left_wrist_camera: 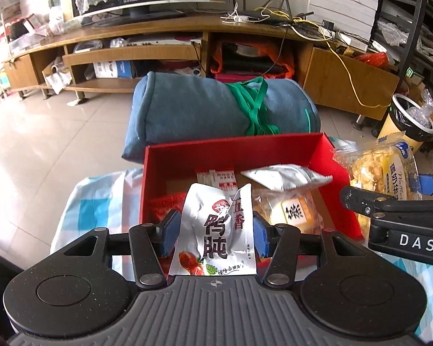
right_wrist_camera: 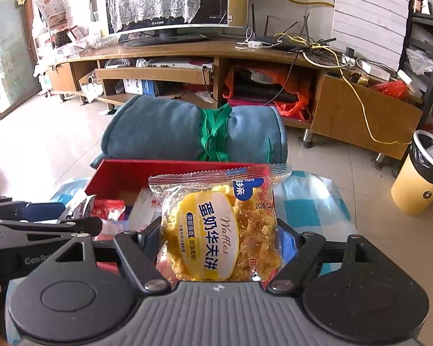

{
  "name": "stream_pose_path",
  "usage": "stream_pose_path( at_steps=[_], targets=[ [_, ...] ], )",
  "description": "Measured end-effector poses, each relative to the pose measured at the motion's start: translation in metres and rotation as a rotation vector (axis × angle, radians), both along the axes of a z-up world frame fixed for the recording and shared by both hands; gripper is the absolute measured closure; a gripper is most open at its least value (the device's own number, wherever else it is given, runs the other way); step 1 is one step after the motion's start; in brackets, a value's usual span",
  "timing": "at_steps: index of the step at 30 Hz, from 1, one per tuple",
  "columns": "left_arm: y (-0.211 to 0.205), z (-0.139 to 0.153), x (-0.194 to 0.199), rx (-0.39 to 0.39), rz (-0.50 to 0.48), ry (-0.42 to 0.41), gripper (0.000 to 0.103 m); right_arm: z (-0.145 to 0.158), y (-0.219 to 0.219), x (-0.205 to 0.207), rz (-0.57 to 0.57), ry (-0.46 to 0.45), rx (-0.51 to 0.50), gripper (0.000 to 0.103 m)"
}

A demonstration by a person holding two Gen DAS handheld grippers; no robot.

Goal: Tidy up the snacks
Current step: 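Carry both packets over the red box and lower them inside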

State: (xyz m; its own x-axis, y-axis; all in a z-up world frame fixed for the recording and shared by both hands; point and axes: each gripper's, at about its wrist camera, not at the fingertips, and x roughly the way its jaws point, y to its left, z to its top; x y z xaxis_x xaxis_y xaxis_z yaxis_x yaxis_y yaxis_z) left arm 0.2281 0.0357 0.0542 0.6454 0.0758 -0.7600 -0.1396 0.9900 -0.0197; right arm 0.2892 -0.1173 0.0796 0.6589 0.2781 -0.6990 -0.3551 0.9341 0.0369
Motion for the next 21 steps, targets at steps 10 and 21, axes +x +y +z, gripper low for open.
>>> stream_pose_path(
  at_steps=[10, 21],
  targets=[
    [-0.001, 0.002, 0.018, 0.015, 0.000, -0.004, 0.043, 0.003, 0.003, 0.018, -0.011, -0.013, 0.006, 0.031],
    [-0.002, -0.001, 0.037, 0.040, 0.007, 0.003, 0.043, 0.000, 0.005, 0.037, -0.021, -0.014, -0.001, 0.031]
  ],
)
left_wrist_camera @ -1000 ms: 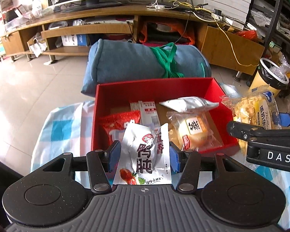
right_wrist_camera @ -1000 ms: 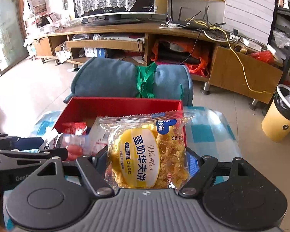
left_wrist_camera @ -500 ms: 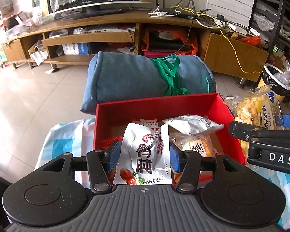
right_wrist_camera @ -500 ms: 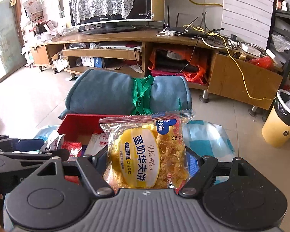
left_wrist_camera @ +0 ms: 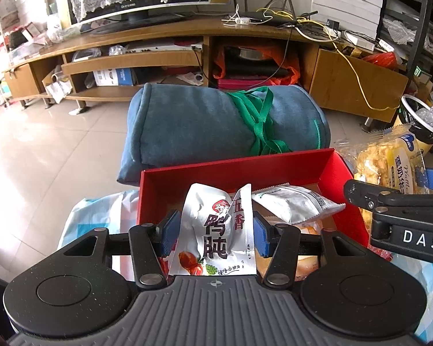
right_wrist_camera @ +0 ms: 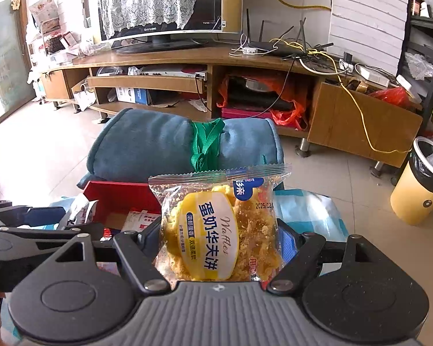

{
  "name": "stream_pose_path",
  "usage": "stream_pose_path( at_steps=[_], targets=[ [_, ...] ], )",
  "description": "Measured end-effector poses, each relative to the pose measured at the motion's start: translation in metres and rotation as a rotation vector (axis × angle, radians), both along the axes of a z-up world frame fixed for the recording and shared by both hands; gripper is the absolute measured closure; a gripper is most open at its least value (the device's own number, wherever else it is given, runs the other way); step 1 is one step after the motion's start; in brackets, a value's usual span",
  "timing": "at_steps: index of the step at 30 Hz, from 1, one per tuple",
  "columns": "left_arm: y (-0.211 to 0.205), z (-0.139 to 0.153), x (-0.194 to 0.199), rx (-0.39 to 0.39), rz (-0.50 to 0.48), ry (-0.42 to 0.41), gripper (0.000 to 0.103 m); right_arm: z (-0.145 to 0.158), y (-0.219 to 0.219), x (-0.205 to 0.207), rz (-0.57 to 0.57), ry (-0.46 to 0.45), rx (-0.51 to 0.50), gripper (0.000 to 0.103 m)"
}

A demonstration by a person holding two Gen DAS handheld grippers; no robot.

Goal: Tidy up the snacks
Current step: 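Carry both packets over the red box and lower them inside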

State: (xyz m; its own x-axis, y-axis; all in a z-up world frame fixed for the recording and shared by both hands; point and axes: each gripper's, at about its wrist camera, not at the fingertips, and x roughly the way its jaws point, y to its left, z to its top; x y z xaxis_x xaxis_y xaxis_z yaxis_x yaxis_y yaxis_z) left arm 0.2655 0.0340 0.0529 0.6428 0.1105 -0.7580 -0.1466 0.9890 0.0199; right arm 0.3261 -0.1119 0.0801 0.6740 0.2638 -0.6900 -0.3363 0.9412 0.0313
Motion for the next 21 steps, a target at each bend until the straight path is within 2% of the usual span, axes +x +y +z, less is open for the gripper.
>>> stream_pose_path(
  at_steps=[12, 21],
  targets=[
    [-0.002, -0.008, 0.014, 0.010, 0.011, 0.022, 0.043, -0.013, 0.005, 0.015, -0.001, 0.033, -0.011, 0.031],
    [-0.006, -0.024, 0.024, 0.029, 0.012, 0.072, 0.043, -0.029, 0.010, 0.027, 0.009, 0.082, -0.033, 0.031]
  ],
)
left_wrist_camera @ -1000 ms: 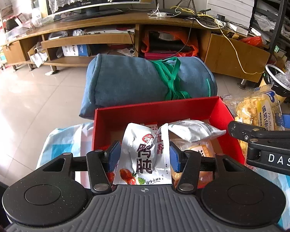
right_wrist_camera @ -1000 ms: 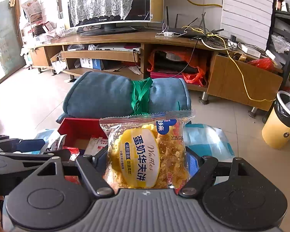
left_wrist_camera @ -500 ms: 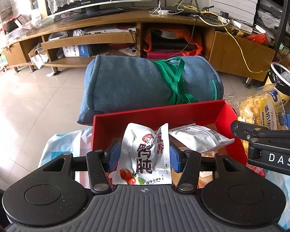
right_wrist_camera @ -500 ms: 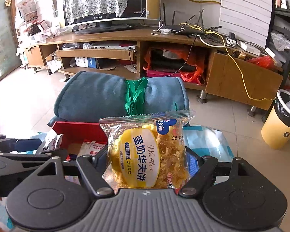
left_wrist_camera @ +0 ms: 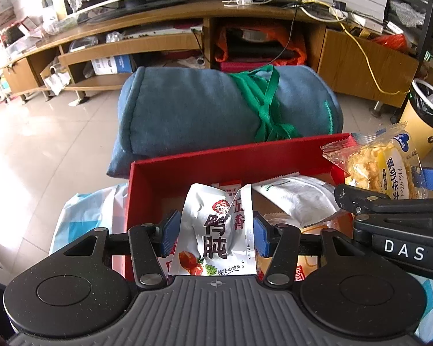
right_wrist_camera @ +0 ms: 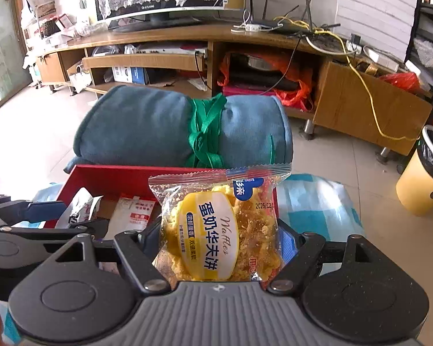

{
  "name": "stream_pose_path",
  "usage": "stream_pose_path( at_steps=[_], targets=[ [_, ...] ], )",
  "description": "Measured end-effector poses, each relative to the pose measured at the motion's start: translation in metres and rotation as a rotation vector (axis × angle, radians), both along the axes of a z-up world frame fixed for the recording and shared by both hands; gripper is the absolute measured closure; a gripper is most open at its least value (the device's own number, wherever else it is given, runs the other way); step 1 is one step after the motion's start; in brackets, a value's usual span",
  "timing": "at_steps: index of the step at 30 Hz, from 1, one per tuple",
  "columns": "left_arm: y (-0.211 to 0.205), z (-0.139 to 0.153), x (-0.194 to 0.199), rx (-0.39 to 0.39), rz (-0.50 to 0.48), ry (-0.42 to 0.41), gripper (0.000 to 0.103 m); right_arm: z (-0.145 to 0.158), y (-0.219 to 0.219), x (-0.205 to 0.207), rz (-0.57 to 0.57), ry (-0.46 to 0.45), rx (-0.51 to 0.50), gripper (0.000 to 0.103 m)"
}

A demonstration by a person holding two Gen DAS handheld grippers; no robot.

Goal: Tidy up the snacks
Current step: 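Carry both packets over the red box and lower them inside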

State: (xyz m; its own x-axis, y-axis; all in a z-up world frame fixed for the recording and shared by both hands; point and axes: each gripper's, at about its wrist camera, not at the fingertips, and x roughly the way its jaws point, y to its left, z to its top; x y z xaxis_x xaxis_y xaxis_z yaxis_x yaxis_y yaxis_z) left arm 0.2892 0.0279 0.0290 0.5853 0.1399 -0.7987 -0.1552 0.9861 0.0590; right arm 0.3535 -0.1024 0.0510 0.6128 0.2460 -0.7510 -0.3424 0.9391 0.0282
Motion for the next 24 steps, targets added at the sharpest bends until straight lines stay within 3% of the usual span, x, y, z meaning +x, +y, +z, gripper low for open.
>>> stream_pose_path(
  at_steps=[24],
  targets=[
    [-0.004, -0.031, 0.011, 0.060, 0.021, 0.076, 0.043, -0.032, 0.010, 0.013, 0.016, 0.071, -0.058, 0.031]
  ],
)
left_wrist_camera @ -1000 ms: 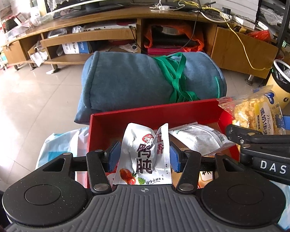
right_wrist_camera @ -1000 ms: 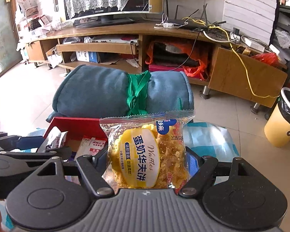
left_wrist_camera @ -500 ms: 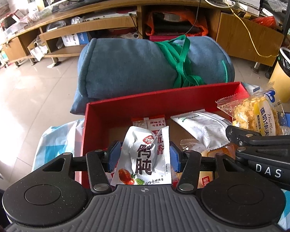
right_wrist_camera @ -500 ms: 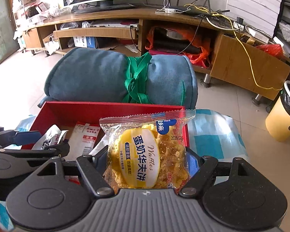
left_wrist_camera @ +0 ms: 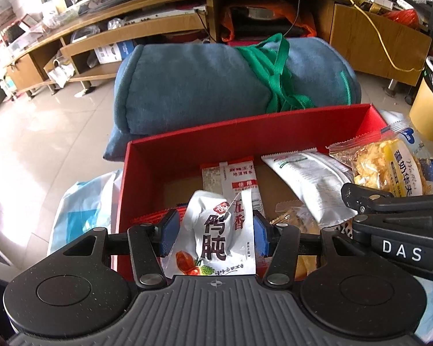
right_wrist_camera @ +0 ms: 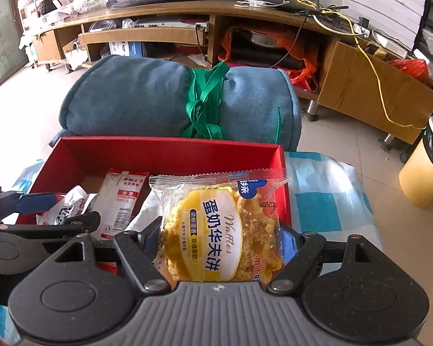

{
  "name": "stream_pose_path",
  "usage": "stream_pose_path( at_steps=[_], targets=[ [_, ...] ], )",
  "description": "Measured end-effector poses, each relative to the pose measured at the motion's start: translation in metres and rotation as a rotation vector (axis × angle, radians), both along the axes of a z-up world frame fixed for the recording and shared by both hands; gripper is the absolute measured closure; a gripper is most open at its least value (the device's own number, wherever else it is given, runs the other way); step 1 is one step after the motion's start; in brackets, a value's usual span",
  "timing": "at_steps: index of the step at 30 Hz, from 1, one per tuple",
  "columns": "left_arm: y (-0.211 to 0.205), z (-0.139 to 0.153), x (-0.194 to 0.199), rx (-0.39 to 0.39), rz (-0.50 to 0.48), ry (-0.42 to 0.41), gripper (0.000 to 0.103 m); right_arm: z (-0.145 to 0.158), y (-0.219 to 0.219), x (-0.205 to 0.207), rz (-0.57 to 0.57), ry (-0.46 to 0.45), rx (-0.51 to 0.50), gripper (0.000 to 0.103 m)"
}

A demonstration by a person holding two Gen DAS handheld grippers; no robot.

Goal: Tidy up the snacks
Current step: 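Carry both packets over the red box and lower them inside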

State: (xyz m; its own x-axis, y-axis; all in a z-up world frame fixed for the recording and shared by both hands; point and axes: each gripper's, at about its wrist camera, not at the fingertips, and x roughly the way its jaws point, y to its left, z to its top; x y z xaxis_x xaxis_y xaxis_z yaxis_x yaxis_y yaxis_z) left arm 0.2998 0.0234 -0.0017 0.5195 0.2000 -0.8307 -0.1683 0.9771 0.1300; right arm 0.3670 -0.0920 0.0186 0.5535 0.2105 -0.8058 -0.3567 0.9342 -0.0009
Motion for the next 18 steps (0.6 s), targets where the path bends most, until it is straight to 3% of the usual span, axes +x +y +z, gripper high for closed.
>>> stream_pose_path(
  at_steps=[18],
  targets=[
    [-0.0005, -0.0017, -0.0041, 0.019, 0.001, 0.014, 0.034, -0.0041, -0.0041, 0.0031, -0.007, 0.021, 0.000, 0.025]
  ],
)
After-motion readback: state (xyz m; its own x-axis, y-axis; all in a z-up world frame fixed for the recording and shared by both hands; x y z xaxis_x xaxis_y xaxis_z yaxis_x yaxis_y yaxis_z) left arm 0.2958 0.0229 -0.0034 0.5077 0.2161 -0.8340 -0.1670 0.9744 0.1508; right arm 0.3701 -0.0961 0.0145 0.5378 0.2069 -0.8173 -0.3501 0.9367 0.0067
